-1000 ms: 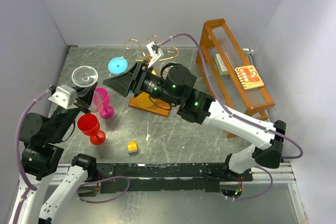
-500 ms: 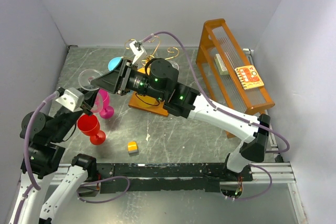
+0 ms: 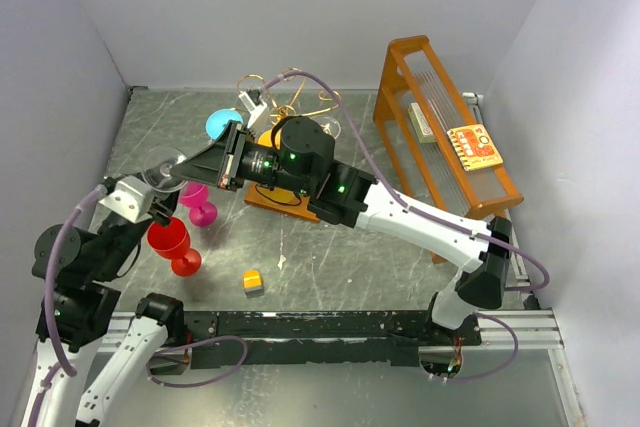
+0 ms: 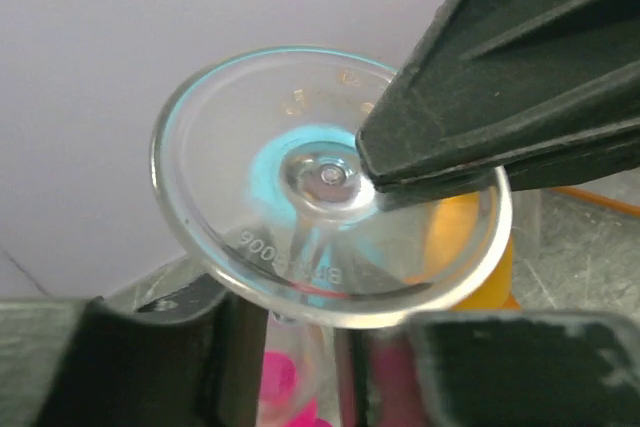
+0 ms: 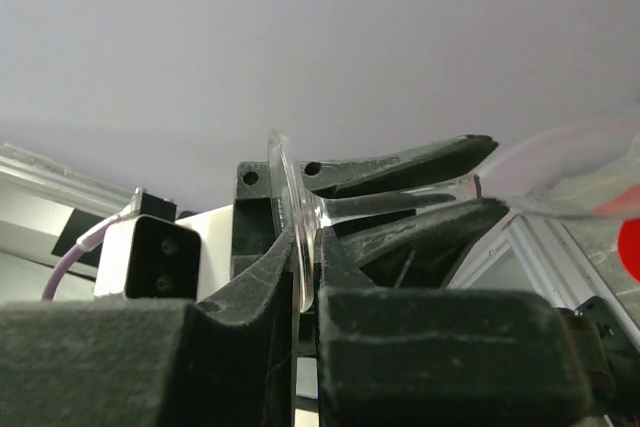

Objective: Place the wine glass upside down on the wine glass rack

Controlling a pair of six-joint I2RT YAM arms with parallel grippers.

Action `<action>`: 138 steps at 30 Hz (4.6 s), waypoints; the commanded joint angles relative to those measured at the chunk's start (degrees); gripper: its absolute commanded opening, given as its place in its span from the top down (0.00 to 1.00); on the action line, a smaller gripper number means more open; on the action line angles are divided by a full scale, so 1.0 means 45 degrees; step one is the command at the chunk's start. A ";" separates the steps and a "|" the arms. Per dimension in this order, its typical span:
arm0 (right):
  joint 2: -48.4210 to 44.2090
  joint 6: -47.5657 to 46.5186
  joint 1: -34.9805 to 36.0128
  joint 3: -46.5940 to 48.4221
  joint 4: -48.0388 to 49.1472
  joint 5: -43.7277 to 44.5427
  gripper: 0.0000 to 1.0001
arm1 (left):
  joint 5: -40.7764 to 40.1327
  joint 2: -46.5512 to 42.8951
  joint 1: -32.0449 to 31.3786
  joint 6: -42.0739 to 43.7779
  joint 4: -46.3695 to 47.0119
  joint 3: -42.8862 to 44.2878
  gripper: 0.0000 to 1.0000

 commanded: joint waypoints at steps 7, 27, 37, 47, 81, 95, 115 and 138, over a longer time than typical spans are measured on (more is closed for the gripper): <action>0.0684 0.0087 -0.0173 0.0659 0.0715 -0.0008 1.00 | -0.1605 -0.1132 0.0061 -0.2289 -0.2453 0.1088 0.34; 0.0964 0.0661 -0.0276 -0.0063 0.2205 -0.0371 1.00 | -0.3879 -0.0208 0.0061 -1.5098 -0.4021 0.2657 0.32; 0.0611 0.0562 -0.0309 -0.0557 0.2264 -0.0305 1.00 | -0.4723 -0.0914 0.0070 -1.5830 -0.2190 0.1640 0.51; 0.0435 0.0657 -0.0322 -0.0892 0.2464 -0.0827 1.00 | -0.4231 -0.0216 0.0022 -1.6042 -0.2093 0.1882 0.57; -0.3599 -0.3125 -0.2906 -0.4810 0.4450 -0.3083 0.39 | -0.6314 0.5717 0.0022 -1.1153 0.1680 0.4690 0.93; -0.4975 -0.4465 -0.3075 -0.4758 0.2722 -0.2881 0.40 | -0.3709 1.0577 0.0040 -1.1226 0.4595 0.5789 0.93; -0.6316 -0.4872 -0.3078 -0.5903 0.2167 -0.1868 0.40 | -0.0615 1.1108 0.0100 -1.3398 0.5004 0.4867 0.93; -0.7585 -0.5972 -0.3081 -0.6661 0.0339 0.1488 0.41 | 0.0604 1.2458 0.0119 -1.4242 0.6212 0.5141 0.93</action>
